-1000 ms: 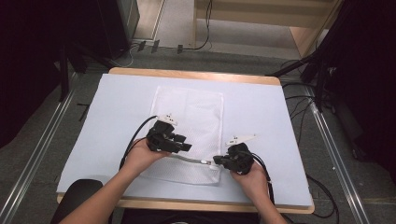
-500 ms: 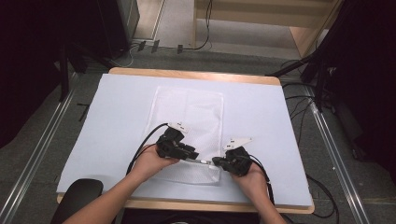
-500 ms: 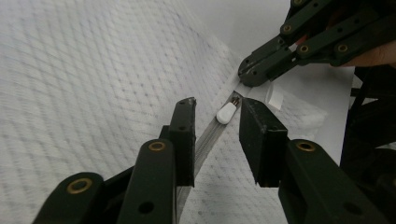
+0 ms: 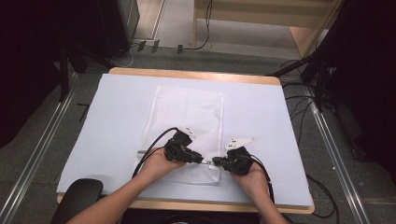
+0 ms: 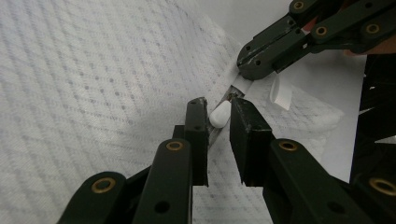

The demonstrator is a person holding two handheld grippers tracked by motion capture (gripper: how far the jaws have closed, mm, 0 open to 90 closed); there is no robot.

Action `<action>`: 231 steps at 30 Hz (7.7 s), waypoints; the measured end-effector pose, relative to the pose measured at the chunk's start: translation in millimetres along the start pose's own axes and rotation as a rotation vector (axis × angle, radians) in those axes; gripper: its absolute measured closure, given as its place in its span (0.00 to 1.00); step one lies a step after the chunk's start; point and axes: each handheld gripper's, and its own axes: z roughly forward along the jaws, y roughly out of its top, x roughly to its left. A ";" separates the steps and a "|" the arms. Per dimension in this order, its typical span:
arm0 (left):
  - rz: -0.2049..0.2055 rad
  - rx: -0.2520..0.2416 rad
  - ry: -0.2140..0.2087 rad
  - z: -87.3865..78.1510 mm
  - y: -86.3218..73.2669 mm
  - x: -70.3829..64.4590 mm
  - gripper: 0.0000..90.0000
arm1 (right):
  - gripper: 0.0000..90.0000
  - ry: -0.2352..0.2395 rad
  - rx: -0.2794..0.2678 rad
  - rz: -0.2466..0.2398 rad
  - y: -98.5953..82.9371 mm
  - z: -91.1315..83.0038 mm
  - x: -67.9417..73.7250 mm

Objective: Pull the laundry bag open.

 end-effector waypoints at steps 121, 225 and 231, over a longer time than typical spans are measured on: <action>-0.231 0.096 -0.097 -72.8 -17.7 44.4 0.98 | 1.00 0.031 -0.003 -0.050 -1.8 0.4 -0.6; -0.345 -0.125 0.124 -169.3 -116.5 89.0 0.71 | 0.87 0.066 0.011 -0.046 16.3 -3.9 -13.7; -0.286 -0.180 0.192 -174.4 -114.9 88.7 0.59 | 0.74 0.050 -0.037 -0.013 18.9 -12.7 -21.3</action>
